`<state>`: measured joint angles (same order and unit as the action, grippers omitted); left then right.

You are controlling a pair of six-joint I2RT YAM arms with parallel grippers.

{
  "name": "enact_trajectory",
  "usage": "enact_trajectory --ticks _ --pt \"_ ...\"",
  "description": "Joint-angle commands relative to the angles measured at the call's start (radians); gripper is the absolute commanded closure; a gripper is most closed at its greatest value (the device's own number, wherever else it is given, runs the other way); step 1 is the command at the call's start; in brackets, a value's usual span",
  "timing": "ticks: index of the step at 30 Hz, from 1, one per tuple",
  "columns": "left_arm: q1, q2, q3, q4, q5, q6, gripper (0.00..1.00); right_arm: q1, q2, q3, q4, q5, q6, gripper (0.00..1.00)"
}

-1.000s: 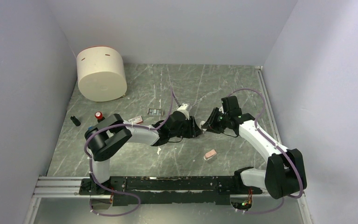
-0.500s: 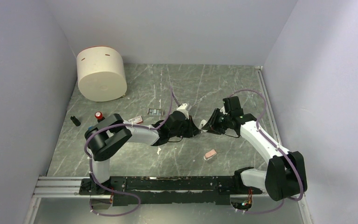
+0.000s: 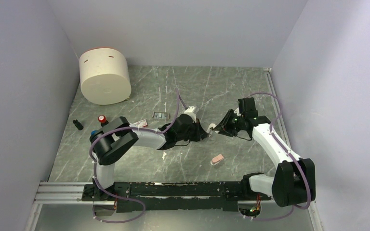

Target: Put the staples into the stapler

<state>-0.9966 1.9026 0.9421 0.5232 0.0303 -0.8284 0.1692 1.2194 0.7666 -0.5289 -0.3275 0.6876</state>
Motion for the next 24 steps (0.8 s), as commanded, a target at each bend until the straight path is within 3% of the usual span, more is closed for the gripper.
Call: enact_trajectory --ticks 1,14,24 --pt "-0.01 0.021 0.012 -0.029 0.039 0.034 0.95 -0.046 -0.022 -0.014 0.079 0.091 0.005 0.75" --pt "-0.01 0.05 0.02 -0.027 0.07 0.038 0.95 -0.098 0.052 -0.13 0.297 0.082 0.065 0.69" --pt "-0.01 0.069 0.026 -0.043 0.076 0.03 0.95 -0.106 0.158 -0.13 0.367 0.064 0.048 0.64"
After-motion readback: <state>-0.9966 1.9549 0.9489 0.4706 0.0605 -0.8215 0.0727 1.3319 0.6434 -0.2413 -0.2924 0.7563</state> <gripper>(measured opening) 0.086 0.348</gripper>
